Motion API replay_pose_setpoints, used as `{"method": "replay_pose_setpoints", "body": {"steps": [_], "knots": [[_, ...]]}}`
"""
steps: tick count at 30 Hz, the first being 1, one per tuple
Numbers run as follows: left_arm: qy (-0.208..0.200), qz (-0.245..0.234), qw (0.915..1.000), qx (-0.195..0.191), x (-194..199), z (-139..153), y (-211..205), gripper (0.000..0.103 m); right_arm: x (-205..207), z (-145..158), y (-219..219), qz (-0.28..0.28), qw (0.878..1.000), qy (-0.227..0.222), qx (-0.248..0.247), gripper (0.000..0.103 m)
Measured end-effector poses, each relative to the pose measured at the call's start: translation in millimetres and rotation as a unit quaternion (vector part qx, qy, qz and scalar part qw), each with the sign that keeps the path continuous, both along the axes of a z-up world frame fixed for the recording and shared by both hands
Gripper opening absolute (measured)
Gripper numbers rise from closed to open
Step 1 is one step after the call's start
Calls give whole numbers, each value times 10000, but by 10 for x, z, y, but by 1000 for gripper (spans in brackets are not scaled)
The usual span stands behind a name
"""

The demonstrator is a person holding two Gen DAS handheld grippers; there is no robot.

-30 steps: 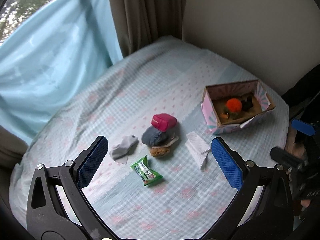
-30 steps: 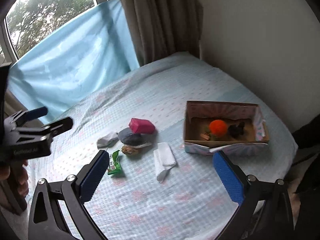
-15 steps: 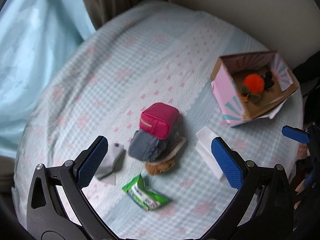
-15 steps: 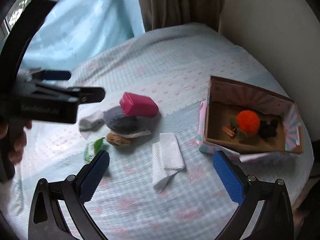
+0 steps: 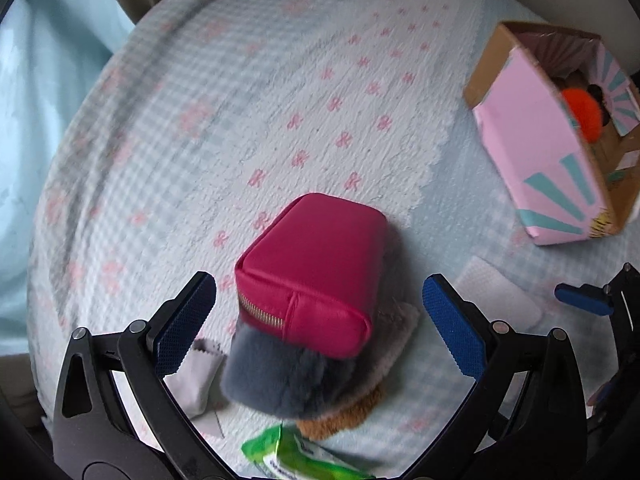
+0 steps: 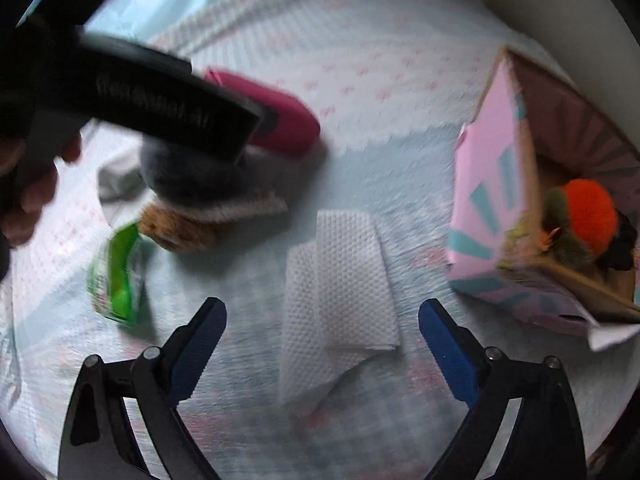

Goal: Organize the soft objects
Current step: 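Grasp the pink pouch with the left tool while the right tool grasps the white towel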

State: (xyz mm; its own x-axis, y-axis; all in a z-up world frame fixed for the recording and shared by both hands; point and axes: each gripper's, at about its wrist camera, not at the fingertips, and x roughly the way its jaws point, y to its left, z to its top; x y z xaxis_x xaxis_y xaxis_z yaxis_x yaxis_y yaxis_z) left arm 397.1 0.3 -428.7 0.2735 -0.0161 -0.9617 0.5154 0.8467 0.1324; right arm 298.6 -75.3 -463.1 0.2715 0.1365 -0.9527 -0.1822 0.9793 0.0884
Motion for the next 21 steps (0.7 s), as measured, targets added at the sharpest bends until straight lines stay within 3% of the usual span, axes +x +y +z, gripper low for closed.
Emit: {"method": "replay_pose_setpoints", "body": {"steps": [8, 12, 14, 17, 21], "knots": [[133, -26, 9999, 98, 131, -251, -55, 101, 115, -339, 40, 17, 9993, 337, -138, 91], [272, 12, 9995, 155, 194, -342, -67, 84, 151, -467, 24, 98, 9986, 513, -129, 88], [303, 12, 9994, 179, 225, -370, -66, 81, 148, -522, 51, 175, 9982, 534, -206, 84], [318, 18, 9994, 145, 254, -366, -51, 73, 133, -539, 57, 271, 9980, 485, -309, 74], [330, 76, 9994, 99, 296, -340, 1, 62, 90, -494, 84, 337, 9981, 423, -294, 49]]}}
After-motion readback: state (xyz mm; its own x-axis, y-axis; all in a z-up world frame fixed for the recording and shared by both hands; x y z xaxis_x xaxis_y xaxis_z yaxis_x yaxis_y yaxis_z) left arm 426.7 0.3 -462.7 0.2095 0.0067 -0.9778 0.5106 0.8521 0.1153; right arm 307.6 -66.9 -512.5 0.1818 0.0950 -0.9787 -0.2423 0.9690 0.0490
